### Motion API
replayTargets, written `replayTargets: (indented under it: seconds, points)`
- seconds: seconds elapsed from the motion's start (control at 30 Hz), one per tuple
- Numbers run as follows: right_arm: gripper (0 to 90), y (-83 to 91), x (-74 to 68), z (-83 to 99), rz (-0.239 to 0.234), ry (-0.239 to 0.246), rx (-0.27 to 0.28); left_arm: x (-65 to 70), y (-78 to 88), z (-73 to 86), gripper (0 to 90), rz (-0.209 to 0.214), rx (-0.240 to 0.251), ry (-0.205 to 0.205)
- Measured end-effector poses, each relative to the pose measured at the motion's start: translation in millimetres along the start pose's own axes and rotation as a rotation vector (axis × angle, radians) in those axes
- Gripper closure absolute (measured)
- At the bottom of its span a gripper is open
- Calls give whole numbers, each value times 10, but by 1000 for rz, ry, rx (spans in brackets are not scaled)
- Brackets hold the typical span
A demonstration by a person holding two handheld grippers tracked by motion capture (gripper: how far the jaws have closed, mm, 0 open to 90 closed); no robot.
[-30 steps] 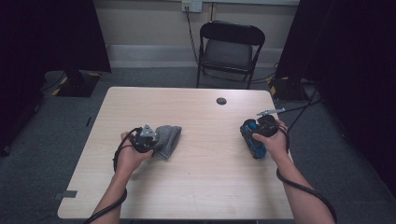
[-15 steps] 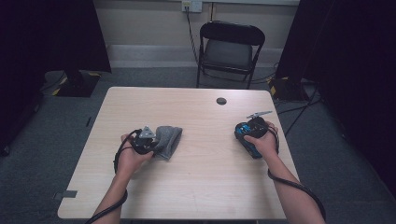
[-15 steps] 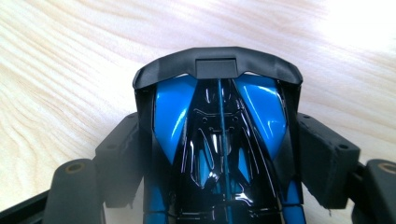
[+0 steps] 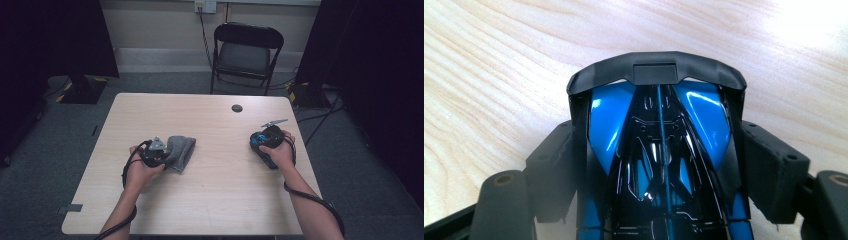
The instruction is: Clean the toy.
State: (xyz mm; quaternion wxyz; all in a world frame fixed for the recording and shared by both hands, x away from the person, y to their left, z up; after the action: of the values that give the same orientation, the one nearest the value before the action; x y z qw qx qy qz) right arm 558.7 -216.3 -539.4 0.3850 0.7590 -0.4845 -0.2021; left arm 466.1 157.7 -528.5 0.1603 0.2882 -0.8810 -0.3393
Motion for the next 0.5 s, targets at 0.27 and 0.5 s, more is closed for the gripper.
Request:
replayTargets:
  seconds: [0.27, 0.5]
  points:
    - [247, -32, -8, -11, 10, 9, -3, 8, -25, -2, 629, -2, 3, -9]
    - [245, -53, -13, -23, 11, 21, -8, 10, -49, -11, 568, -8, 6, -13]
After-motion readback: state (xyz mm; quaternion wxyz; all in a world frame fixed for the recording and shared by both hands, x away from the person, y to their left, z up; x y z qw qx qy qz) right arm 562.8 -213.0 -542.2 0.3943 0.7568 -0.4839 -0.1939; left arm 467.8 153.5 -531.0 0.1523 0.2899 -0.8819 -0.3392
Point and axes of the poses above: each handheld gripper's, and its own axes: y roughly backward along the jaws, z roughly out of its underside, x roughly to its right, the point moved 7 cm from there along -y, roughly forward along the jaws, and after that the axes turned 7 degrees about z, right-handed, at the moved point
